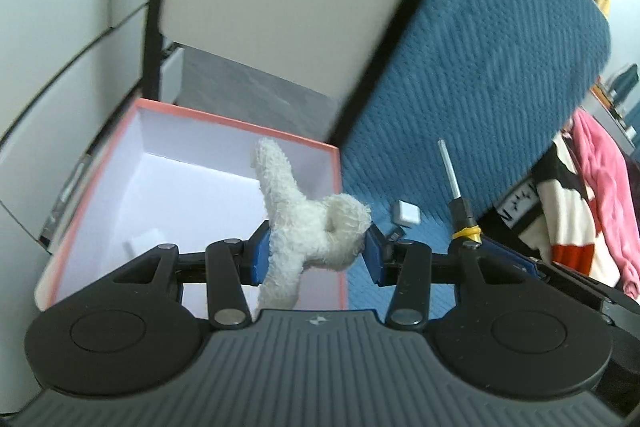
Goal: Organize rigid objects
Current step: 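Carry the duster with the left tool while the right tool carries the screwdriver over the pink box, then open the left tool to drop the duster while the right tool drops the screwdriver in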
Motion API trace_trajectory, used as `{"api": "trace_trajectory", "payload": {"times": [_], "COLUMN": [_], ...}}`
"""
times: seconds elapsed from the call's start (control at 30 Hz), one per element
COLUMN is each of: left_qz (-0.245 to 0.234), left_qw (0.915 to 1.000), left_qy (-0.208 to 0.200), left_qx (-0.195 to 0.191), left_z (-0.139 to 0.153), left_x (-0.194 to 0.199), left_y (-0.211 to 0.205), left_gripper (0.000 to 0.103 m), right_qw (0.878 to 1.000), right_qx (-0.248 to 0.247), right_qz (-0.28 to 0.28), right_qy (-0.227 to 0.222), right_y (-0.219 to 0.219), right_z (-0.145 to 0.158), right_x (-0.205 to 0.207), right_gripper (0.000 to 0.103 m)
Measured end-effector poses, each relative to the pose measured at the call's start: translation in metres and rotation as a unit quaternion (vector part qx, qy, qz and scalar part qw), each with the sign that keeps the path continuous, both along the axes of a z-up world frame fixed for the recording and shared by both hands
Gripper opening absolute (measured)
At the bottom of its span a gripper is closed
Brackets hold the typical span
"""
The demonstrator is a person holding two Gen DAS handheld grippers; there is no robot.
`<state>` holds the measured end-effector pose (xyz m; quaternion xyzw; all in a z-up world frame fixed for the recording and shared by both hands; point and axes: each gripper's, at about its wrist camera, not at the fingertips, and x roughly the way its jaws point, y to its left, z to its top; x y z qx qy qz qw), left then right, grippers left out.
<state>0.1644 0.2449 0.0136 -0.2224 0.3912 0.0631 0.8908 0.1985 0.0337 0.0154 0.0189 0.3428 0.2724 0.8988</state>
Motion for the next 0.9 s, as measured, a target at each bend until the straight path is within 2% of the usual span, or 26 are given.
{"api": "trace_trajectory", "payload": {"times": [0.2,0.5,0.7,0.9], "left_qz": [0.028,0.043,0.039,0.031], "left_qw": [0.9994,0.9963,0.9933,0.9913], "left_qy": [0.02,0.071,0.105,0.123], "left_qx": [-0.003,-0.021,-0.026,-0.035], "left_z": [-0.017,-0.077,-0.125,-0.157], "left_x": [-0.005,0.002,0.022,0.027], "left_y": [0.039,0.084,0.095,0.104], "left_gripper": [0.052,0.052,0.052,0.052], "right_qw": [1.0,0.998,0.996,0.993], "right_qx": [0.004,-0.019,-0.046,-0.071], "right_qz": [0.025,0.053,0.053,0.052], "right_qy": [0.009,0.041,0.06,0.08], "right_y": [0.04,0.096,0.116,0.128], "right_z": [-0.012,-0.065,-0.101,-0.132], "right_x": [0.007,0.029,0.045,0.052], "right_gripper": [0.02,0.02,0.02,0.021]}}
